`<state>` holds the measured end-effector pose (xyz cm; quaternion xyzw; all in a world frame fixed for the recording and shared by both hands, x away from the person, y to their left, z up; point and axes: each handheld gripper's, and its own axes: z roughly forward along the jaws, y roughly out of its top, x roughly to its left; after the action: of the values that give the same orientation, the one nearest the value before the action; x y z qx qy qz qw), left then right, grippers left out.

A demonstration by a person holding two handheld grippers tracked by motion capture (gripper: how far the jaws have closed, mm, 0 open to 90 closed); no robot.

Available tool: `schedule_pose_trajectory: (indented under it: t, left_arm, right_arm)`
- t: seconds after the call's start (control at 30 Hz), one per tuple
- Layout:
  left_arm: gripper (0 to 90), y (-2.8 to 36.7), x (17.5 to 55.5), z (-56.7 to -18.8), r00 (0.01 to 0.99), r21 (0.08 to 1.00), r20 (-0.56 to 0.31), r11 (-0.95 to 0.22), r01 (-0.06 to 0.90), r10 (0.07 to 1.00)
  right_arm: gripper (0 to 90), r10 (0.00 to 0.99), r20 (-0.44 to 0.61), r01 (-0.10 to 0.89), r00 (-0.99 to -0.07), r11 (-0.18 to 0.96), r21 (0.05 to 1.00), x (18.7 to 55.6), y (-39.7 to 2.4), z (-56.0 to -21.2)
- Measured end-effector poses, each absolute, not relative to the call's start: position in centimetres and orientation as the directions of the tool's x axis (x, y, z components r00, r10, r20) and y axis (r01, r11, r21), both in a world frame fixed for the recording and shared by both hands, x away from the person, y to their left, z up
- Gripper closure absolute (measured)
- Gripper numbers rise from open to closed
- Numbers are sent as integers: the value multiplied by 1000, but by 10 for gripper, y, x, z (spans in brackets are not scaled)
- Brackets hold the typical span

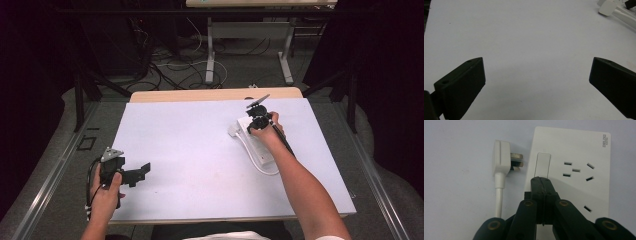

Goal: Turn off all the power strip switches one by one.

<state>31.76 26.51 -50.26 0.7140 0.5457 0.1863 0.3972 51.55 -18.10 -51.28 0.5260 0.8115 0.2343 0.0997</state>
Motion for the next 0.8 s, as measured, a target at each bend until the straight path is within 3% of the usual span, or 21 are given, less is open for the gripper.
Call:
schedule_pose_trajectory:
  t: [0.8]
  left_arm:
    - [5, 265, 320, -503, 340, 767, -163, -98, 634, 926]
  right_arm:
    - [900, 904, 78, 825, -420, 344, 449, 524, -181, -497]
